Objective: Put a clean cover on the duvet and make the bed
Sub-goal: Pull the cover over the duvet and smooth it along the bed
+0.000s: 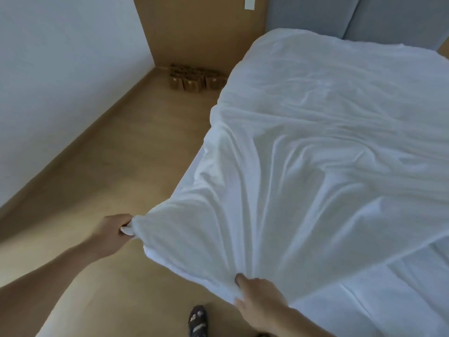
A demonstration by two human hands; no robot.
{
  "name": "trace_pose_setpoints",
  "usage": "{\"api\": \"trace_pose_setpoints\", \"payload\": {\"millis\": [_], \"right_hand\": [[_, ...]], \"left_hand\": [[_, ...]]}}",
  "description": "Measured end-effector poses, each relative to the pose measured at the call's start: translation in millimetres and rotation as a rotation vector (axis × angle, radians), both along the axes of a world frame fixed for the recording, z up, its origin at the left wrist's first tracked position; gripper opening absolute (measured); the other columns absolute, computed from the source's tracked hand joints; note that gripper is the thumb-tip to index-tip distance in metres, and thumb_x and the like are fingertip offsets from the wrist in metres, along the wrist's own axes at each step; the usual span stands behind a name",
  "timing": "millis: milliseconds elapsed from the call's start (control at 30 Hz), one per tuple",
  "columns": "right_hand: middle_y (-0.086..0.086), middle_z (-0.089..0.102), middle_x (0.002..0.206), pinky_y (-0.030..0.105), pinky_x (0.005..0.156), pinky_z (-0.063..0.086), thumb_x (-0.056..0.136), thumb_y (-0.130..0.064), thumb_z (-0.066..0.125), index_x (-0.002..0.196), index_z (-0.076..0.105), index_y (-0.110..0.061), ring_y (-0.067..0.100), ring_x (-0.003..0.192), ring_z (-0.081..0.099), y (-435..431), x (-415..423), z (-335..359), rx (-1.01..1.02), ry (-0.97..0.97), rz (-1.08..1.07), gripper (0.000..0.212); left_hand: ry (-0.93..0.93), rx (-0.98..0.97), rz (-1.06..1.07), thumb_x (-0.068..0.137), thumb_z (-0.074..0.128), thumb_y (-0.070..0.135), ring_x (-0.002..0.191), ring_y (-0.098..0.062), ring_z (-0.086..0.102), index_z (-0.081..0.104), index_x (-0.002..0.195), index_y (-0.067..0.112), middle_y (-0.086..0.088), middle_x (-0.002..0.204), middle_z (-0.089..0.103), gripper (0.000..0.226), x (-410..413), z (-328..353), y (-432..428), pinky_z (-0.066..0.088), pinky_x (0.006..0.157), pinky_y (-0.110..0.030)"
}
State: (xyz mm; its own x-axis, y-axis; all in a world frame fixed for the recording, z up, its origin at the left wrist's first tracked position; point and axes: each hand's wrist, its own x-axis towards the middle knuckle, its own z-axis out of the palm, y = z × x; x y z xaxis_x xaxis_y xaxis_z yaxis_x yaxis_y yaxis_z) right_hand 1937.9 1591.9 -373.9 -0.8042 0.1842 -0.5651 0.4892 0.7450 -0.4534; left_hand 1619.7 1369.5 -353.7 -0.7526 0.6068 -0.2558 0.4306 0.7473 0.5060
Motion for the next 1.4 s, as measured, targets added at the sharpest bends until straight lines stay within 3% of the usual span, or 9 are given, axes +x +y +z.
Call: {"api": "trace_pose_setpoints", "payload": {"millis": [133, 467, 567, 700, 933, 1100, 1200, 1300, 1400], "right_hand": [[0.018, 0.062, 0.12, 0.036, 0.088, 0.042, 0.098, -0.037, 0.052, 0.125, 0.041, -0.014, 0.035, 0.112, 0.061, -45.6, 41.2, -36.1, -0.077, -0.148, 0.061, 0.038], [-0.008, 0.057, 0.091, 0.033, 0.074, 0.045, 0.1, -0.042, 0.048, 0.109, 0.052, -0.025, 0.021, 0.087, 0.058, -73.1, 29.8, -108.8, -0.019, -0.097, -0.209, 0.02], [-0.001, 0.064, 0.115, 0.032, 0.086, 0.044, 0.099, -0.045, 0.047, 0.122, 0.058, -0.025, 0.024, 0.109, 0.06, -89.7, 36.0, -133.8, -0.082, -0.206, -0.181, 0.032], [0.002, 0.044, 0.152, 0.033, 0.109, 0.034, 0.096, -0.044, 0.049, 0.141, 0.05, -0.026, 0.025, 0.139, 0.042, -114.6, 56.3, -164.2, -0.169, -0.385, -0.097, 0.048], [-0.003, 0.06, 0.131, 0.027, 0.092, 0.041, 0.09, -0.042, 0.054, 0.128, 0.061, -0.026, 0.022, 0.124, 0.055, -95.2, 42.1, -185.1, -0.138, -0.464, -0.105, 0.042], [-0.007, 0.056, 0.13, 0.031, 0.092, 0.045, 0.095, -0.057, 0.049, 0.134, 0.053, -0.028, 0.015, 0.117, 0.056, -58.6, -55.5, -162.0, 0.105, 0.107, -0.472, 0.049], [0.005, 0.043, 0.139, 0.038, 0.096, 0.043, 0.093, -0.059, 0.05, 0.141, 0.041, -0.017, 0.028, 0.126, 0.046, -42.2, -115.3, -166.7, 0.283, 0.187, -0.597, 0.064], [0.01, 0.039, 0.14, 0.042, 0.099, 0.039, 0.092, -0.057, 0.054, 0.141, 0.038, -0.008, 0.032, 0.127, 0.043, -24.1, -141.7, -179.5, 0.366, 0.122, -0.703, 0.071], [0.013, 0.06, 0.119, 0.041, 0.091, 0.039, 0.099, -0.041, 0.043, 0.113, 0.056, -0.009, 0.034, 0.113, 0.055, -11.5, -145.2, -190.9, 0.432, 0.081, -0.664, 0.037]], "left_hand": [[-0.009, -0.163, -0.148, 0.081, 0.062, 0.01, 0.059, -0.013, 0.03, 0.038, 0.063, 0.016, 0.007, 0.058, 0.042, 0.03, 25.4, -43.0, -15.6, 0.025, 0.053, -0.028], [0.025, -0.548, -0.334, 0.088, 0.049, 0.026, 0.078, -0.02, 0.058, 0.041, 0.071, 0.027, 0.007, 0.081, 0.059, 0.019, 38.5, -128.7, -47.8, 0.041, 0.063, -0.028], [0.022, -0.625, -0.47, 0.09, 0.045, 0.027, 0.082, -0.022, 0.062, 0.034, 0.068, 0.027, 0.006, 0.074, 0.05, 0.024, 54.1, -167.9, -42.7, 0.043, 0.065, -0.032], [0.047, -0.614, -0.637, 0.093, 0.044, 0.022, 0.074, -0.016, 0.054, 0.038, 0.074, 0.027, 0.011, 0.075, 0.046, 0.02, 73.0, -210.4, -46.4, 0.036, 0.061, -0.026], [0.096, -0.697, -0.763, 0.095, 0.045, 0.019, 0.07, -0.018, 0.05, 0.05, 0.093, 0.018, 0.001, 0.091, 0.057, 0.005, 63.6, -240.6, -46.9, 0.037, 0.061, -0.03], [0.157, -0.69, -0.821, 0.092, 0.046, 0.019, 0.086, -0.022, 0.064, 0.062, 0.095, 0.019, 0.002, 0.103, 0.065, 0.016, 54.7, -235.3, -35.5, 0.044, 0.068, -0.032], [0.044, -0.683, -0.747, 0.09, 0.053, 0.026, 0.092, -0.021, 0.063, 0.06, 0.104, 0.017, 0.0, 0.108, 0.064, 0.018, 55.2, -233.8, -40.0, 0.046, 0.071, -0.031], [-0.38, -0.726, -0.555, 0.084, 0.068, 0.028, 0.077, -0.016, 0.06, 0.053, 0.124, 0.017, -0.004, 0.111, 0.062, 0.044, 37.3, -229.8, -35.8, 0.044, 0.06, -0.023], [-0.513, -0.48, -0.27, 0.089, 0.063, 0.024, 0.084, -0.014, 0.055, 0.052, 0.132, 0.016, -0.005, 0.121, 0.06, 0.045, 11.3, -223.9, -15.7, 0.044, 0.065, -0.021]]}}
